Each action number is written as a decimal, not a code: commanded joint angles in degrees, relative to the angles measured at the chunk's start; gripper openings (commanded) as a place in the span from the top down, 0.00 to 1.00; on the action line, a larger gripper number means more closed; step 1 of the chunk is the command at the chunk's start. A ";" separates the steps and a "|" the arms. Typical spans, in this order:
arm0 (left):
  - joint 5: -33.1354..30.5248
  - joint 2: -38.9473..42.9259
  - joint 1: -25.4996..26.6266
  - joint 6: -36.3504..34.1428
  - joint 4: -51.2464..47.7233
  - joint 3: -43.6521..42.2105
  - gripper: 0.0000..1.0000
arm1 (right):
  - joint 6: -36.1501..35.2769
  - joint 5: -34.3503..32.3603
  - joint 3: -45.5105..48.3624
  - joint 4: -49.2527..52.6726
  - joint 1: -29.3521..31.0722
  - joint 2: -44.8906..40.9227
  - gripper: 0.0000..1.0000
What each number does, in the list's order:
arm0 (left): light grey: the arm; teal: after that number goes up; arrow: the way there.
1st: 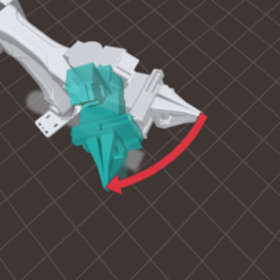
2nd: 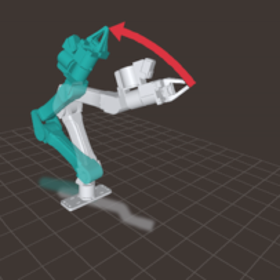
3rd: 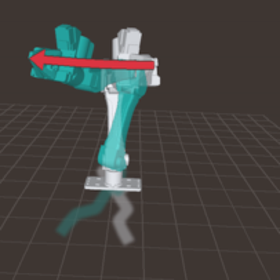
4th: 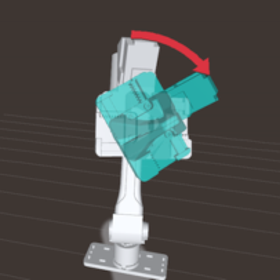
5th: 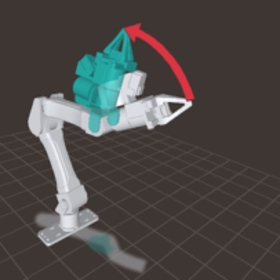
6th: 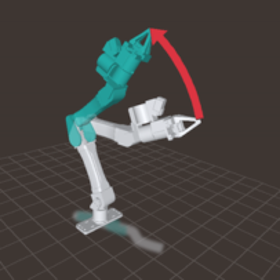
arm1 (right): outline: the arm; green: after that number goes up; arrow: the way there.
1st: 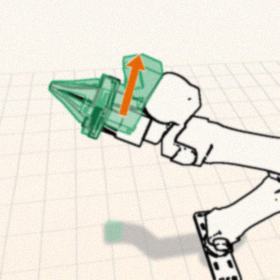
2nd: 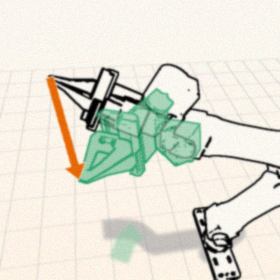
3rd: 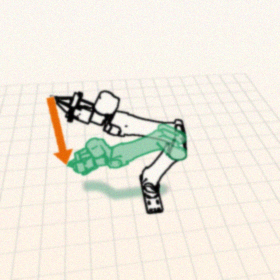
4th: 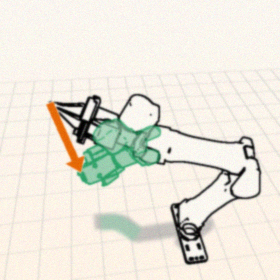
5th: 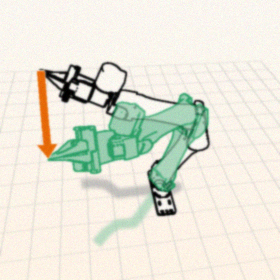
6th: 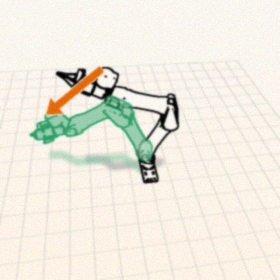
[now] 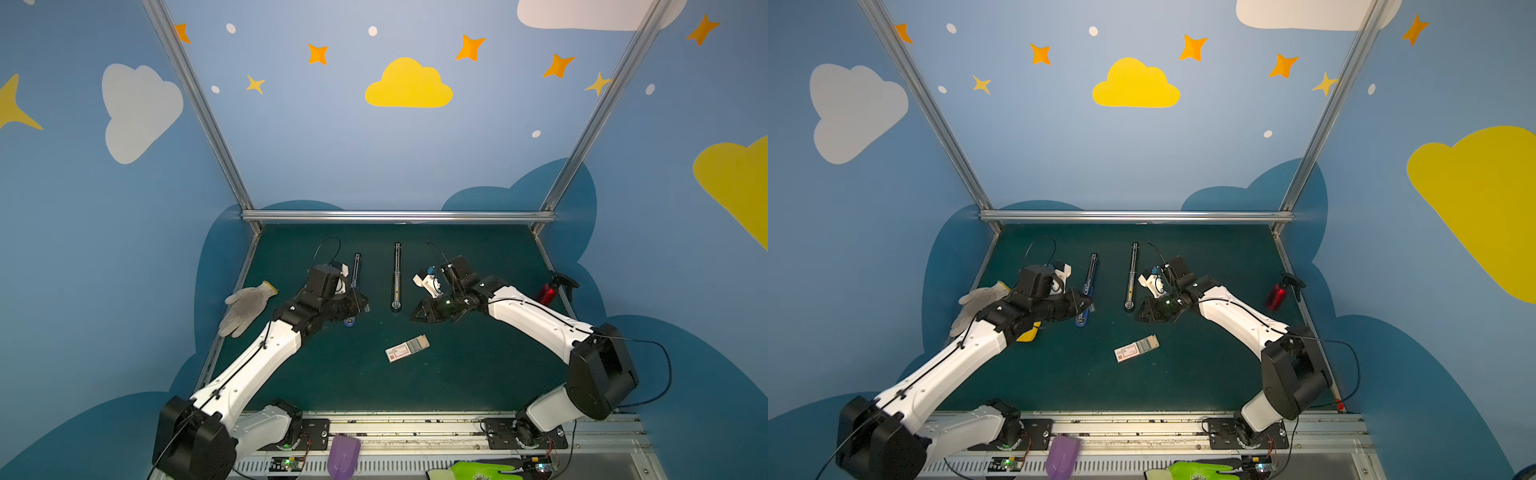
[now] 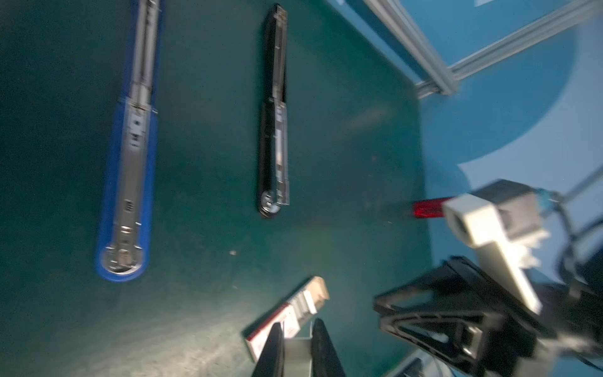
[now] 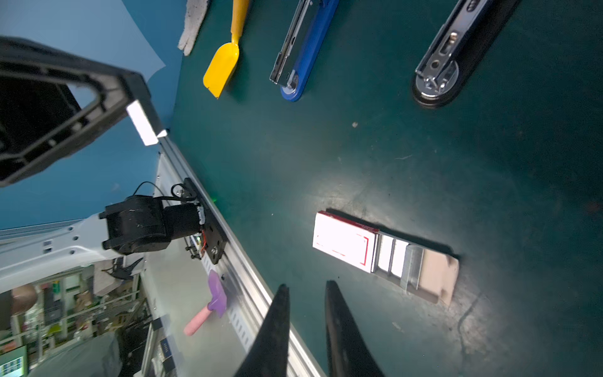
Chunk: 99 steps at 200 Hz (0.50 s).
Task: Load the staples into the stapler
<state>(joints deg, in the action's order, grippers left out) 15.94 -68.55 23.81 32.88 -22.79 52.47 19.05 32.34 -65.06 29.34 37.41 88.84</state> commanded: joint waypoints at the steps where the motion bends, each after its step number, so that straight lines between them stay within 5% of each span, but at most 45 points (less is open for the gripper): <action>1: -13.15 -5.74 -0.26 -6.48 -7.27 5.20 0.84 | 0.00 -5.62 -2.17 -3.60 1.67 1.44 0.78; 66: -25.19 -28.42 -0.55 -13.98 -13.96 23.74 0.86 | 2.81 -6.02 -5.94 -9.77 3.97 8.12 0.73; 99: -26.18 -36.33 -1.32 -15.81 -14.16 29.93 0.86 | 3.06 -5.20 -6.05 -10.88 4.30 9.16 0.73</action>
<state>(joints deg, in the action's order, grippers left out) -6.57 -101.30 23.22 20.25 -33.69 78.61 21.47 26.85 -69.47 20.29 41.32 97.27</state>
